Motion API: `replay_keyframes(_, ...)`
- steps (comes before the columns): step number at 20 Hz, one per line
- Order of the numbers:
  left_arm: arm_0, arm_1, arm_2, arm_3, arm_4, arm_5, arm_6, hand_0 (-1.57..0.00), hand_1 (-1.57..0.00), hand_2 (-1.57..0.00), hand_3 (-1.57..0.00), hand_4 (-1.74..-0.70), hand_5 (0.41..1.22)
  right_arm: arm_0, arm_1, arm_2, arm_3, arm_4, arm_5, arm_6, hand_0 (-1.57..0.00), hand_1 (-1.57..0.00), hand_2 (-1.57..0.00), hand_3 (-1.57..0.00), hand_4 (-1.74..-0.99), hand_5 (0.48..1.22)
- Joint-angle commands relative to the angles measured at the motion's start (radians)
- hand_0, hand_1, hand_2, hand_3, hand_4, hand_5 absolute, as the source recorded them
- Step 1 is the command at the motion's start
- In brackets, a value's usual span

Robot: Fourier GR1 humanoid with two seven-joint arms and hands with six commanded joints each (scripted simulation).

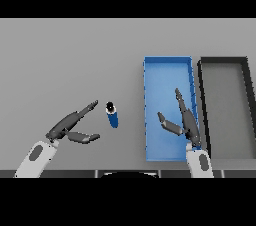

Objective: Pick up the blue pipe and place it into the blue bin.

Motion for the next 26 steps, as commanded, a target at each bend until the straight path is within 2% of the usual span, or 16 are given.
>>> replay_keyframes(1,0.007,-0.013,-0.009,0.004,-0.014,0.002,-0.034,0.00,0.00,0.00,0.00,-1.19,0.466,-0.002,0.001,-0.002,-0.003,-0.002,-0.002,-0.002,0.00,0.00,0.00,0.00,-1.223,0.619)
replay_keyframes(4,-0.031,-0.072,-0.035,0.051,-0.045,0.018,-0.007,0.00,0.00,0.00,0.00,-1.19,0.465,-0.004,-0.001,-0.007,-0.019,-0.011,-0.001,0.026,0.00,0.00,0.00,0.00,-1.230,0.622)
replay_keyframes(7,-0.077,-0.146,-0.057,0.131,-0.058,0.018,0.023,0.00,0.00,0.00,0.00,-1.20,0.467,0.006,0.007,0.002,-0.025,-0.003,-0.004,0.011,0.00,0.00,0.00,0.00,-1.229,0.621)
replay_keyframes(9,-0.081,-0.175,-0.064,0.161,-0.055,0.011,0.003,0.00,0.00,0.00,0.00,-1.19,0.469,0.019,0.006,0.003,-0.026,-0.002,-0.002,0.009,0.00,0.00,0.00,0.00,-1.218,0.612)
replay_keyframes(12,-0.132,-0.218,-0.081,0.224,-0.091,0.016,0.014,0.00,0.00,0.00,0.00,-1.15,0.459,0.009,0.007,-0.007,-0.017,-0.004,-0.012,0.025,0.00,0.00,0.00,0.00,-1.206,0.606)
replay_keyframes(14,-0.159,-0.244,-0.091,0.273,-0.116,0.016,-0.010,0.00,0.00,0.00,0.00,-1.13,0.462,0.027,-0.003,-0.007,-0.029,-0.005,-0.005,0.001,0.00,0.00,0.00,0.00,-1.201,0.605)
replay_keyframes(18,-0.185,-0.316,-0.088,0.320,-0.085,0.005,-0.054,0.00,0.00,0.00,0.00,-1.21,0.533,0.008,-0.004,-0.020,-0.017,-0.026,0.003,0.029,0.00,0.00,0.00,0.00,-1.206,0.606)
replay_keyframes(20,-0.198,-0.333,-0.070,0.336,-0.065,0.012,-0.058,0.00,-0.04,-0.11,-0.04,-1.27,0.585,0.024,0.002,-0.009,-0.030,-0.011,-0.004,0.016,0.00,0.00,0.00,0.00,-1.196,0.603)
replay_keyframes(22,-0.189,-0.359,-0.077,0.329,-0.069,0.034,-0.051,-0.10,-0.26,-0.36,-0.22,-1.32,0.651,0.013,-0.007,-0.024,-0.019,-0.026,0.002,0.029,0.00,0.00,0.00,0.00,-1.198,0.605)
replay_keyframes(23,-0.183,-0.366,-0.067,0.333,-0.045,0.025,-0.055,-0.29,-0.46,-0.54,-0.49,-1.34,0.765,0.012,-0.005,-0.024,-0.012,-0.028,0.003,0.028,0.00,0.00,0.00,0.00,-1.199,0.605)
replay_keyframes(24,-0.189,-0.377,-0.064,0.341,-0.035,0.025,-0.037,-0.50,-0.68,-0.73,-0.70,-1.42,0.856,0.011,-0.001,-0.021,-0.019,-0.026,-0.001,0.025,0.00,0.00,0.00,0.00,-1.196,0.604)
replay_keyframes(25,-0.194,-0.382,-0.073,0.340,-0.049,0.032,-0.027,-0.72,-0.86,-0.90,-0.88,-1.48,0.929,0.004,0.000,-0.021,-0.019,-0.027,0.000,0.029,0.00,0.00,0.00,0.00,-1.198,0.604)
replay_keyframes(26,-0.185,-0.383,-0.083,0.339,-0.060,0.027,-0.063,-0.89,-1.00,-1.03,-1.01,-1.53,0.988,0.003,-0.004,-0.025,-0.021,-0.035,0.006,0.028,0.00,0.00,0.00,0.00,-1.195,0.604)
